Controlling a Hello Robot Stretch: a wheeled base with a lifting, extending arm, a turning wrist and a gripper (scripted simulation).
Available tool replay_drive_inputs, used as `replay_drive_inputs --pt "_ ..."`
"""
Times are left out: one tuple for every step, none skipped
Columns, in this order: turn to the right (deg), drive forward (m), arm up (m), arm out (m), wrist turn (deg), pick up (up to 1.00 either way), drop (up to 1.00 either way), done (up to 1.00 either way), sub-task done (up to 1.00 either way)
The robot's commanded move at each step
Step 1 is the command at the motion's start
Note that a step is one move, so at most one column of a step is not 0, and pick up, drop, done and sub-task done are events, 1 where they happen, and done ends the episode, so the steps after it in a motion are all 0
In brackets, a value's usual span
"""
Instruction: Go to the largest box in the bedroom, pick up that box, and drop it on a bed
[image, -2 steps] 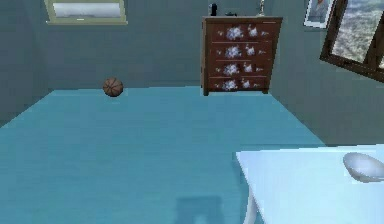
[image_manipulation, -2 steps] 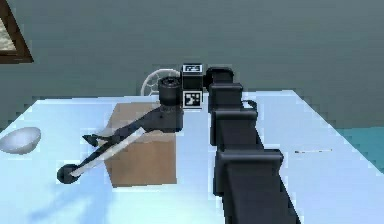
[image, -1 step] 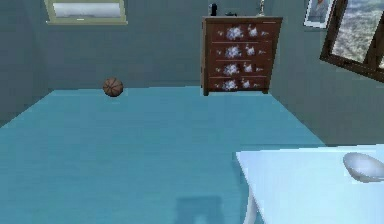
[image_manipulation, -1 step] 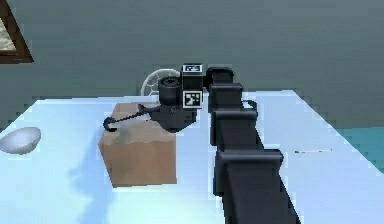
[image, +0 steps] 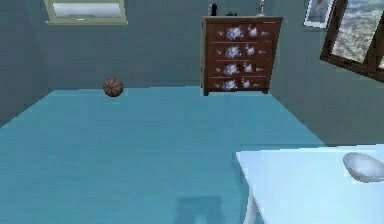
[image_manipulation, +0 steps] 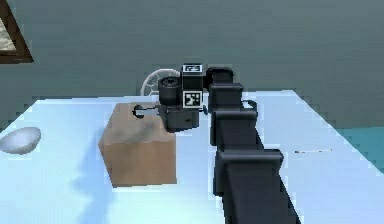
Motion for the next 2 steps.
replay_drive_inputs --pt "0.0 0.0 -0.1 0.0 0.0 0.0 0.0 0.0 0.0" --pt "0.0 0.0 0.0 0.0 0.0 1.0 0.0 0.0 0.0"
